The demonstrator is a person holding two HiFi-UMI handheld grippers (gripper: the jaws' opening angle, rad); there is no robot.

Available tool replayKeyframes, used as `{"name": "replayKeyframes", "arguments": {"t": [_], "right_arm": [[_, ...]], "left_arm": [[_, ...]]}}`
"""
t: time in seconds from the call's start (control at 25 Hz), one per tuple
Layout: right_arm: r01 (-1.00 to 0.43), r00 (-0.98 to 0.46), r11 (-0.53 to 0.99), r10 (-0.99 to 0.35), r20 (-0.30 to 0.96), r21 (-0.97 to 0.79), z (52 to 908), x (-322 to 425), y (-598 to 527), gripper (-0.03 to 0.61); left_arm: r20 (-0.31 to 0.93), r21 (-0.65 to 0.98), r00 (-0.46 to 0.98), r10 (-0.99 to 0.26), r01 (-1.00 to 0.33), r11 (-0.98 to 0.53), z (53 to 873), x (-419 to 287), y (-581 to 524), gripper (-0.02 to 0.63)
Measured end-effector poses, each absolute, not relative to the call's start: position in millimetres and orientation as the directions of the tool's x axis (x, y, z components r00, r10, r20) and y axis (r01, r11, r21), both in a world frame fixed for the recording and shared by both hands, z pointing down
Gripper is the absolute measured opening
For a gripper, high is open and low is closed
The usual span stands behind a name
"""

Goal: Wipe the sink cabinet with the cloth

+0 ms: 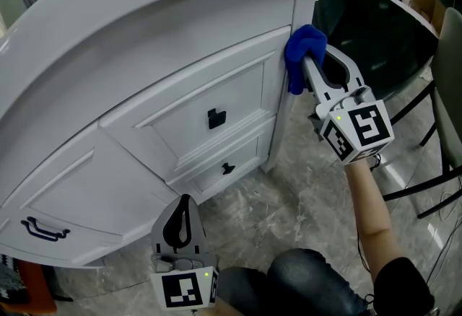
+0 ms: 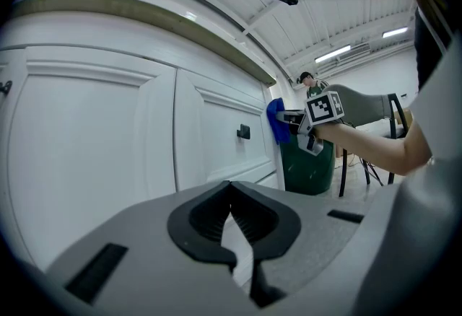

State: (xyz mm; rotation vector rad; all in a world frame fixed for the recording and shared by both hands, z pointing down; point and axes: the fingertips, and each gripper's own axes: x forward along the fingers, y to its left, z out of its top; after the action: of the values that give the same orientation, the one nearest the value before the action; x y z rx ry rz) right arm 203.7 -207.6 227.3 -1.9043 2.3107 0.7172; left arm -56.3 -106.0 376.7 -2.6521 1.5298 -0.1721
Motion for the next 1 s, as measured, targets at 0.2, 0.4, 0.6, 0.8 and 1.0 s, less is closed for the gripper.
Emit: {"name": "replayKeyframes", "arguments": {"t": [0.2,0.4,0.6,0.8,1.0], "right_arm": [[-0.944,-0.233,0.134,-0.918,-0.32,0.303,240.1,203.8,-207.9,0.057],[-0.943,-0.234,0.14,-0.924,-0.304,0.302,254.0,204.5,-208.6,0.057],[-0.941,-0.239,0.148,-0.928,-0.287,0.305,266.4,204.2,-209.3,0.057],[-0.937,-0.246,0.159,-0.932,-0.266,0.31,280.2,204.2,-210.1,0.057],[-0.937,-0.25,0.169,-0.935,-0.251,0.305,294.6,205.3,-210.7,0.057]], "left_arm": [[0.06,-0.12,0.499,-0.865,-0.856,-0.502,377.5,-55.6,-106.1,0.005],[0.062,-0.117,0.497,-0.866,-0.858,-0.5,378.3,-55.8,-107.2,0.005],[0.063,-0.112,0.494,-0.867,-0.86,-0.498,378.9,-55.5,-108.5,0.005],[0.063,-0.109,0.495,-0.867,-0.86,-0.499,380.1,-53.8,-109.9,0.005],[0.067,-0.112,0.499,-0.864,-0.857,-0.503,380.3,-50.1,-109.7,0.005]]}}
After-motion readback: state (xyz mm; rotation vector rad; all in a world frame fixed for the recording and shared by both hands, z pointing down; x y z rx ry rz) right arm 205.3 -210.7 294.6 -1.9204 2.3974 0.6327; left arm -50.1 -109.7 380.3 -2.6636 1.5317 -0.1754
